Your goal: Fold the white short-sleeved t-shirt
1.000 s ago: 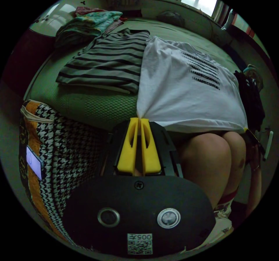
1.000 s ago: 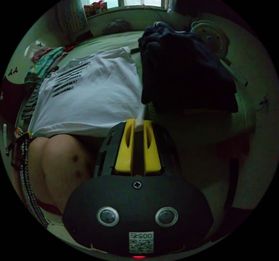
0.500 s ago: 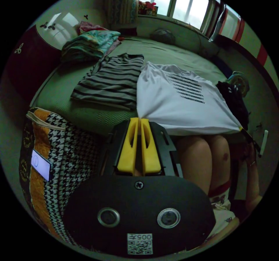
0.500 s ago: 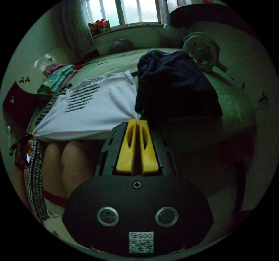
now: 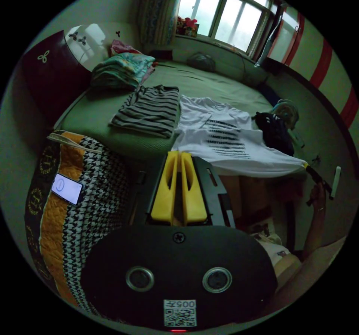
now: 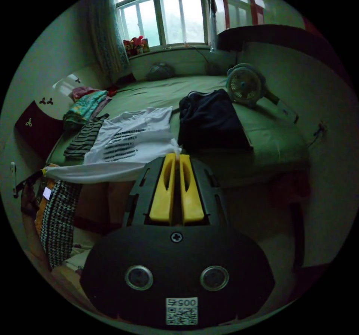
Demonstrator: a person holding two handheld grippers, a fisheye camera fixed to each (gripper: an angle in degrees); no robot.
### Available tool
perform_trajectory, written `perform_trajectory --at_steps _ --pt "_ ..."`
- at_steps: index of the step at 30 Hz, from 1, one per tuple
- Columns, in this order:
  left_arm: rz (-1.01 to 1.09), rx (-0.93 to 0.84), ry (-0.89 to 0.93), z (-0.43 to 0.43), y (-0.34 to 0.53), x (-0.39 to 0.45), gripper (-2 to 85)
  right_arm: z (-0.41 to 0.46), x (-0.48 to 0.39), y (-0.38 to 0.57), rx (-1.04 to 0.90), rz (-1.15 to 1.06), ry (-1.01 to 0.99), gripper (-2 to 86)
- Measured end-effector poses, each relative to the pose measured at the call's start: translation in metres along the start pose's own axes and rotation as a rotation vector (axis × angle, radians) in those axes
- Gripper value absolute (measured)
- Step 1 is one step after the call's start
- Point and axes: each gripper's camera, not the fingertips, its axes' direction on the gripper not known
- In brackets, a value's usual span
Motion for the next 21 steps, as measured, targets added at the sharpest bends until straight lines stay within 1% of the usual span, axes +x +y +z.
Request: perform_trajectory --at_steps 2,5,13,18,21 --pt "0.010 -0.007 0.003 -0.016 0.005 0.003 0.3 -0.022 -0.001 0.007 0.003 -0.004 0.018 -1.5" --pt "0.029 -0.006 -0.059 -0.039 0.012 0.009 0.3 -0.045 -0.002 0.013 0.007 0.004 0.002 -1.5" --pt "0.040 0.102 -0.100 -0.099 0.016 0.011 0.0 -0.096 0.000 0.014 0.075 0.032 -0.063 -1.5" --pt "0.056 0.148 -0.114 -0.116 0.009 0.011 -0.1 -0.118 -0.003 0.009 0.115 0.025 -0.071 -1.6" --pt "0.055 0.137 -0.113 -0.112 0.000 0.008 0.0 -0.116 -0.004 0.002 0.103 0.030 -0.072 -1.6"
